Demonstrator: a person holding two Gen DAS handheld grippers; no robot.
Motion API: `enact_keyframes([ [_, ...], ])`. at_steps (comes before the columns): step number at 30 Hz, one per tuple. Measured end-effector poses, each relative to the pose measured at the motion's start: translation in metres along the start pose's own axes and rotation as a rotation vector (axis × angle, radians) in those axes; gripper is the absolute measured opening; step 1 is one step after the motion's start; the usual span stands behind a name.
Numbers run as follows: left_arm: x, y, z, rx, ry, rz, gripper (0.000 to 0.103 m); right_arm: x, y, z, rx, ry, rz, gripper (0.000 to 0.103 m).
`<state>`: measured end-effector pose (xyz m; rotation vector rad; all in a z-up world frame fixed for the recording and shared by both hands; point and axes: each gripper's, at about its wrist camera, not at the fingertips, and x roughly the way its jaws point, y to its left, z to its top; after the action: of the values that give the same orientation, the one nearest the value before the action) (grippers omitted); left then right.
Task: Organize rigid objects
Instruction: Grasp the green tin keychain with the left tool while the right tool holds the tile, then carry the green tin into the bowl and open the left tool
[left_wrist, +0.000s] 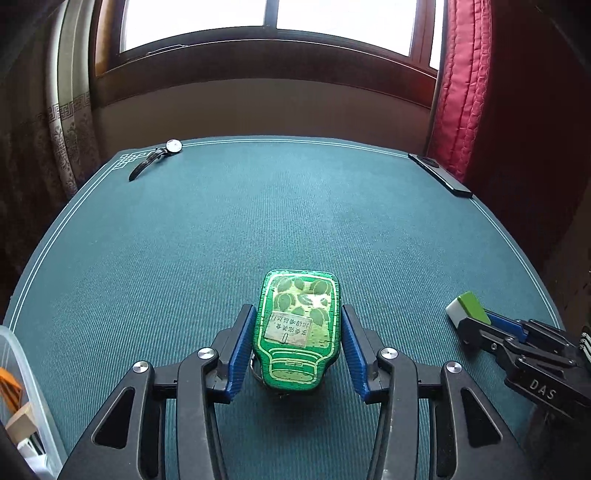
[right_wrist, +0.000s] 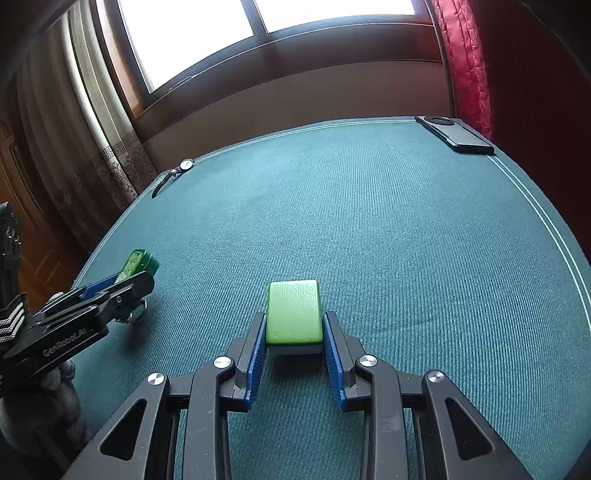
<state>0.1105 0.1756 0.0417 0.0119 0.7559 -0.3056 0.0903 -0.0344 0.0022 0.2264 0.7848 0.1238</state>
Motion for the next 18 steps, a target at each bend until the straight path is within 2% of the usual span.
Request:
enact_keyframes([
  [18, -0.096, 0.032, -0.017, -0.079, -0.14, 0.051, 0.047, 0.0, -0.001, 0.0, 0.0, 0.0, 0.0, 0.032],
])
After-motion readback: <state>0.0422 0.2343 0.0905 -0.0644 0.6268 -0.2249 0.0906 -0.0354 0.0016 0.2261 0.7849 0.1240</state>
